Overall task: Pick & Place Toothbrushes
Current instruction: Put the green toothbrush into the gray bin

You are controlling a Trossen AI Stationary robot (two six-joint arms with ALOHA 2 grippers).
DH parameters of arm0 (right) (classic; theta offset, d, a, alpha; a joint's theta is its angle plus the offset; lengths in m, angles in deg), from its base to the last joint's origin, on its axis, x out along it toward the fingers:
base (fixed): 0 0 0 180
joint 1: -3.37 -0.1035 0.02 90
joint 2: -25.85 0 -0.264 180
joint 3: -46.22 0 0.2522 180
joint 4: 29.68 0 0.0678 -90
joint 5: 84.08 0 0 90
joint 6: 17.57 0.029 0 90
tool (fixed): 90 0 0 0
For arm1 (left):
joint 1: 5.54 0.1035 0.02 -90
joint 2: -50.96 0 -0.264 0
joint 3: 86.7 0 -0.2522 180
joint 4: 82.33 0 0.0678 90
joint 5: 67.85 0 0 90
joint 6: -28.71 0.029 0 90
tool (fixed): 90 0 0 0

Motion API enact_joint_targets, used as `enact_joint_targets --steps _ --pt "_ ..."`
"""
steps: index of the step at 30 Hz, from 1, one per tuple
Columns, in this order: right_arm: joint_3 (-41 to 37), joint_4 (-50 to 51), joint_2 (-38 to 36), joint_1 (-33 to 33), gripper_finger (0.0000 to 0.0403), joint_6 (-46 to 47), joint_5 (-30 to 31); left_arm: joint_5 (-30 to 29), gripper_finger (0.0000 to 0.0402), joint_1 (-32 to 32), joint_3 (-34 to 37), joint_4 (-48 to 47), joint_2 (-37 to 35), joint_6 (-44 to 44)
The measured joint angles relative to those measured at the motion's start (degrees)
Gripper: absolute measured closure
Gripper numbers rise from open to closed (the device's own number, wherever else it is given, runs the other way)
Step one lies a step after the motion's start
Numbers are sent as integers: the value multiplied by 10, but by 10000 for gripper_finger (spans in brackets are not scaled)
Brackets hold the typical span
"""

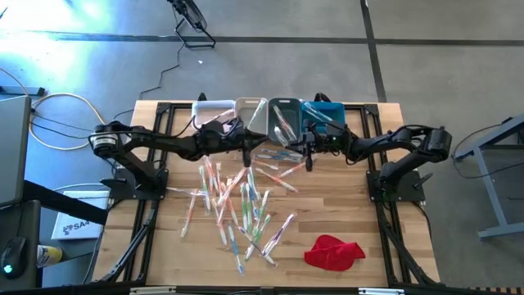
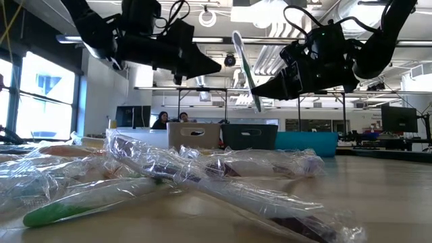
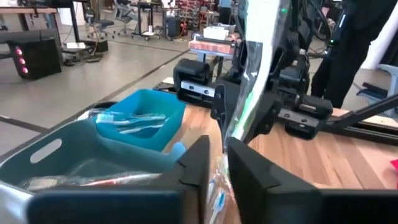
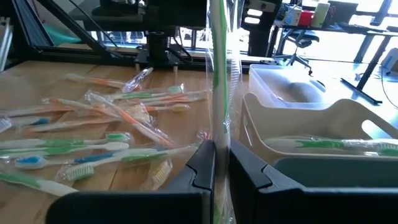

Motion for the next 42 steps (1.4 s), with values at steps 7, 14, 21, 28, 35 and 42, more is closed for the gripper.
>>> enact_joint_targets --steps 7,14,21,28,35,42 --pt "0 -6 0 -5 388 -3 0 11 271 0 -7 8 0 1" --pt "0 -11 0 -5 388 -3 -1 12 261 0 -7 8 0 1" --pt "0 -12 0 -5 388 -16 0 25 261 0 -7 25 1 3" --pt "0 -16 0 -5 388 -18 0 44 261 0 -45 45 57 5" --pt "0 -1 0 -4 388 -18 1 115 261 -1 -99 48 95 21" --pt "0 9 0 -4 388 -13 1 112 261 0 -112 24 96 40"
